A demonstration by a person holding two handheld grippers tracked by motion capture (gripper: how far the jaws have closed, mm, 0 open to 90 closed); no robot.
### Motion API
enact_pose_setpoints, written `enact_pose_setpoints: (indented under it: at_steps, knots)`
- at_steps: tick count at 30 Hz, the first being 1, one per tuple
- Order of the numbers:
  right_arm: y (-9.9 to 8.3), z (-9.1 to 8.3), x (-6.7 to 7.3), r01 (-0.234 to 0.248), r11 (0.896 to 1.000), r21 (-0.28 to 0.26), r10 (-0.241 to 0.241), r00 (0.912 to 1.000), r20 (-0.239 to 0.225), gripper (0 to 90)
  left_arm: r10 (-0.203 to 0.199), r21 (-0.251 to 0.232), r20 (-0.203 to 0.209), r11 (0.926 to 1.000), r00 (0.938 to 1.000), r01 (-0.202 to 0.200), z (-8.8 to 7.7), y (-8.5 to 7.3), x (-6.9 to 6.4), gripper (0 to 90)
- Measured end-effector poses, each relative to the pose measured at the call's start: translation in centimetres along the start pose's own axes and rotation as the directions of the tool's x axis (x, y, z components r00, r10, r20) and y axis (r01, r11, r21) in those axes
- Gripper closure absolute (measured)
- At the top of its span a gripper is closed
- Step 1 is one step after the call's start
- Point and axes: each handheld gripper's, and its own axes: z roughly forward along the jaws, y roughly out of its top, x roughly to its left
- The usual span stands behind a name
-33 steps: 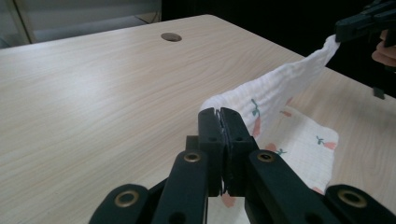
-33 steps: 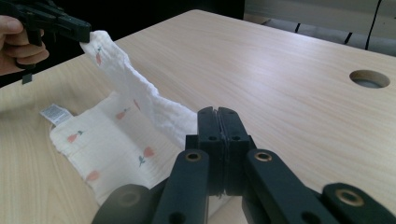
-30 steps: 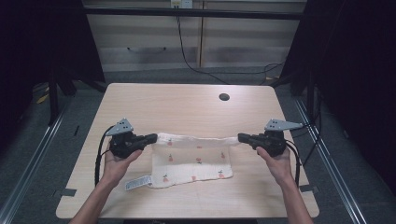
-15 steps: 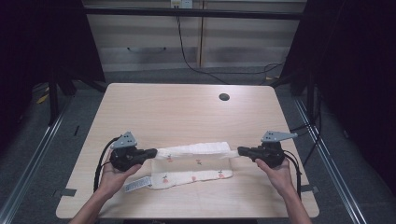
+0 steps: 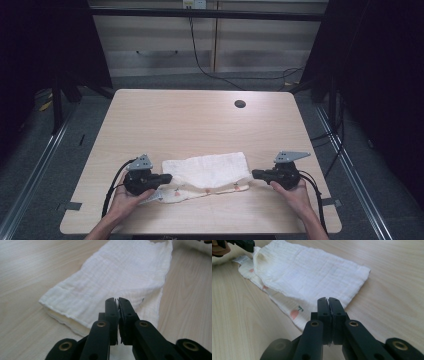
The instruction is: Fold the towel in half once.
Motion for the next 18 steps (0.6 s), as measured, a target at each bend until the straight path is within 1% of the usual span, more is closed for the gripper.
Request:
enact_pose_setpoints:
  at_steps: [2,3,4,6,7,8,9,10,12,13,14,15,16,18]
  knots:
    - [-0.3,0.1,0.1,0.003,1.0,0.015,-0.003,1.0,-0.001,87.3,-0.002,0.007,0.006,1.0,1.0,0.002,0.0,-0.2,-0.1,85.7]
    - [-0.4,0.1,0.2,-0.004,1.0,0.019,0.004,1.0,-0.005,87.1,-0.002,0.01,0.003,0.9999,1.0,0.002,0.1,-0.2,-0.1,84.6]
    - [-0.4,0.1,0.2,0.005,1.0,0.022,-0.005,1.0,-0.008,86.7,-0.008,0.007,0.006,0.9999,0.9999,0.008,0.1,-0.2,-0.1,83.4]
    - [-0.4,0.0,0.4,0.002,1.0,0.019,-0.002,1.0,-0.006,84.3,-0.016,0.0,0.016,0.9999,0.9997,0.016,-0.1,-0.3,0.0,80.6]
    - [-0.3,0.0,0.4,0.005,1.0,0.013,-0.005,1.0,-0.008,83.1,-0.019,-0.009,0.013,0.9998,0.9997,0.02,-0.3,-0.3,0.0,79.2]
    - [-0.3,-0.1,0.5,-0.003,1.0,0.01,0.003,1.0,-0.009,81.3,-0.027,-0.026,0.031,0.9993,0.9992,0.028,-0.6,-0.3,0.1,77.2]
    - [-0.2,-0.2,0.4,-0.003,1.0,0.004,0.003,1.0,-0.009,79.8,-0.045,-0.048,0.049,0.9977,0.9978,0.047,-1.0,-0.2,0.1,76.8]
    - [-0.2,-0.3,0.5,-0.007,1.0,0.002,0.007,1.0,-0.003,77.5,-0.054,-0.067,0.05,0.9961,0.9973,0.057,-1.2,-0.2,0.1,76.9]
    - [0.0,-0.5,0.4,-0.009,1.0,-0.005,0.009,1.0,0.001,76.3,-0.057,-0.073,0.041,0.9955,0.9975,0.06,-1.5,-0.2,0.5,78.0]
    - [0.1,-0.5,0.3,-0.009,1.0,-0.009,0.009,1.0,0.003,75.6,-0.066,-0.071,0.03,0.9951,0.9973,0.068,-1.4,-0.2,0.8,78.0]
    - [0.2,-0.5,0.2,-0.015,1.0,-0.016,0.015,0.9999,0.004,75.5,-0.066,-0.069,0.021,0.9954,0.9976,0.067,-1.3,-0.1,0.9,78.0]
    - [0.3,-0.4,0.1,-0.015,1.0,-0.015,0.015,0.9999,0.004,75.3,-0.06,-0.058,0.014,0.9965,0.9981,0.06,-1.1,0.0,1.1,78.5]
    - [0.5,-0.2,0.1,-0.014,1.0,-0.01,0.014,0.9998,0.013,74.5,-0.057,-0.048,-0.004,0.9973,0.9984,0.056,-0.9,0.1,1.2,78.4]
    - [1.0,0.3,-0.2,-0.01,1.0,-0.012,0.01,0.9997,0.021,73.7,-0.057,-0.042,-0.016,0.9975,0.9982,0.057,-0.5,0.6,1.7,78.2]
